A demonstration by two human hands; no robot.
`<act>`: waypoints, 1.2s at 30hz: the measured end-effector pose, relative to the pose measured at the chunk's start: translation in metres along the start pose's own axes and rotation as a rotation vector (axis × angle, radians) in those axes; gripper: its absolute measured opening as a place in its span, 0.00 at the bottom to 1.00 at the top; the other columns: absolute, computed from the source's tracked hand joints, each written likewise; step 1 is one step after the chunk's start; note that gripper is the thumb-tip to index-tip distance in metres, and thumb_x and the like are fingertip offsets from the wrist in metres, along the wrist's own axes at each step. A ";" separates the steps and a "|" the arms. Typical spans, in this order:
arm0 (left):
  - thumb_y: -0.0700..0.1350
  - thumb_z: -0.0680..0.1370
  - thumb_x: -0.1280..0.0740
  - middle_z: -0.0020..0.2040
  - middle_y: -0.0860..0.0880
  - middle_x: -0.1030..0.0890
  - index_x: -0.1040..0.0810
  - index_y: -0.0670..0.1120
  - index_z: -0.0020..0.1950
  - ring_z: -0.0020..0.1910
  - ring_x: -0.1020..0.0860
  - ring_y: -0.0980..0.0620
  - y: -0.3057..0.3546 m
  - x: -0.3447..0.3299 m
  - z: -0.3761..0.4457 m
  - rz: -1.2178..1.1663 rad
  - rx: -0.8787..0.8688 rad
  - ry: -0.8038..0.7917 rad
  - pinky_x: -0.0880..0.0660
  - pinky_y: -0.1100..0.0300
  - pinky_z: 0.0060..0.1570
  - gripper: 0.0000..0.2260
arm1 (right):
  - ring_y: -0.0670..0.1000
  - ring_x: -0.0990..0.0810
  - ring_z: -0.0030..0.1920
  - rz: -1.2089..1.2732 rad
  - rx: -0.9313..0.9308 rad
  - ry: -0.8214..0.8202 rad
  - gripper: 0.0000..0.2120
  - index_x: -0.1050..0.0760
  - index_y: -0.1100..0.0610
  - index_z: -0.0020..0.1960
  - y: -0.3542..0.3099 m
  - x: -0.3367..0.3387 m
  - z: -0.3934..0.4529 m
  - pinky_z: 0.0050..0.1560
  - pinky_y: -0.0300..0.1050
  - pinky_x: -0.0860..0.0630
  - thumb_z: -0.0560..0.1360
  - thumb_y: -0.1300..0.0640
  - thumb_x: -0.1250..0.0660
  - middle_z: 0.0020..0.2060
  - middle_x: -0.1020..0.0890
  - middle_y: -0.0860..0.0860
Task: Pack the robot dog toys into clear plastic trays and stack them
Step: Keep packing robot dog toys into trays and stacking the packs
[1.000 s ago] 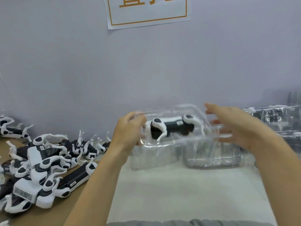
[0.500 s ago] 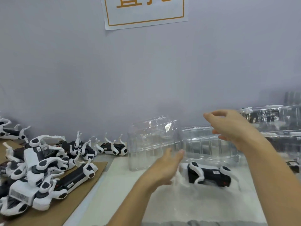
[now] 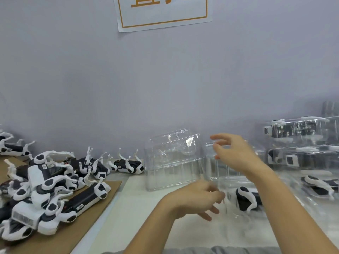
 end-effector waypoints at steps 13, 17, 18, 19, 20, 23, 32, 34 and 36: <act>0.42 0.76 0.31 0.66 0.51 0.31 0.29 0.52 0.69 0.65 0.36 0.54 0.010 0.123 -0.059 0.413 -0.292 1.208 0.39 0.69 0.61 0.22 | 0.48 0.24 0.52 -0.102 0.041 -0.117 0.17 0.29 0.47 0.68 0.002 -0.030 0.000 0.43 0.39 0.30 0.80 0.55 0.37 0.58 0.24 0.49; 0.47 0.80 0.33 0.78 0.53 0.39 0.41 0.50 0.79 0.74 0.39 0.45 -0.015 0.131 -0.049 0.594 -0.075 0.969 0.37 0.50 0.71 0.29 | 0.45 0.23 0.48 -0.101 0.042 -0.115 0.16 0.28 0.47 0.67 0.002 -0.030 0.000 0.40 0.34 0.31 0.80 0.55 0.36 0.57 0.23 0.49; 0.46 0.80 0.32 0.75 0.54 0.36 0.37 0.50 0.76 0.71 0.34 0.45 -0.017 0.133 -0.050 0.599 -0.081 0.965 0.33 0.51 0.68 0.26 | 0.44 0.23 0.48 -0.099 0.041 -0.111 0.16 0.28 0.47 0.67 0.003 -0.030 0.001 0.39 0.32 0.31 0.80 0.55 0.36 0.57 0.23 0.48; 0.45 0.79 0.31 0.72 0.54 0.33 0.32 0.50 0.72 0.67 0.31 0.46 -0.016 0.135 -0.054 0.602 -0.098 0.990 0.30 0.52 0.62 0.22 | 0.44 0.23 0.47 -0.093 0.038 -0.102 0.16 0.28 0.46 0.66 0.003 -0.029 0.001 0.38 0.32 0.31 0.80 0.55 0.36 0.57 0.23 0.48; 0.45 0.78 0.30 0.67 0.55 0.30 0.29 0.50 0.67 0.63 0.28 0.47 -0.013 0.139 -0.060 0.592 -0.112 1.028 0.28 0.53 0.56 0.18 | 0.44 0.22 0.46 -0.082 0.033 -0.089 0.16 0.28 0.46 0.66 0.004 -0.028 0.002 0.36 0.33 0.31 0.79 0.55 0.36 0.56 0.23 0.48; 0.44 0.75 0.26 0.56 0.55 0.26 0.23 0.52 0.53 0.59 0.27 0.49 -0.003 0.156 -0.074 0.537 -0.095 1.065 0.30 0.55 0.51 0.10 | 0.47 0.20 0.41 -0.024 0.019 -0.040 0.15 0.28 0.45 0.65 0.005 -0.024 0.004 0.32 0.35 0.29 0.79 0.56 0.37 0.53 0.22 0.47; 0.49 0.69 0.20 0.44 0.73 0.24 0.19 0.59 0.46 0.43 0.23 0.63 0.036 0.182 -0.148 0.471 -0.159 0.789 0.31 0.65 0.40 0.12 | 0.40 0.21 0.42 0.361 0.017 0.129 0.04 0.26 0.41 0.54 -0.009 -0.009 0.003 0.34 0.37 0.24 0.80 0.45 0.38 0.50 0.22 0.40; 0.52 0.66 0.19 0.44 0.73 0.24 0.19 0.63 0.46 0.43 0.23 0.68 0.042 0.180 -0.160 0.472 -0.151 0.720 0.31 0.65 0.40 0.14 | 0.41 0.22 0.51 0.419 0.013 0.101 0.05 0.26 0.40 0.52 -0.011 -0.008 0.004 0.42 0.41 0.26 0.80 0.42 0.39 0.51 0.22 0.39; 0.54 0.64 0.18 0.45 0.64 0.21 0.19 0.66 0.45 0.41 0.22 0.65 0.042 0.180 -0.165 0.507 -0.096 0.649 0.30 0.65 0.40 0.15 | 0.42 0.23 0.54 0.441 0.010 0.086 0.04 0.25 0.40 0.52 -0.012 -0.008 0.005 0.45 0.43 0.27 0.80 0.42 0.38 0.52 0.22 0.40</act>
Point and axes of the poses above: each hand's wrist, its own z-axis towards the middle knuckle, its own x-axis out of the back of the hand, y = z × x, the point moved 7 cm from there along z, towards the middle knuckle
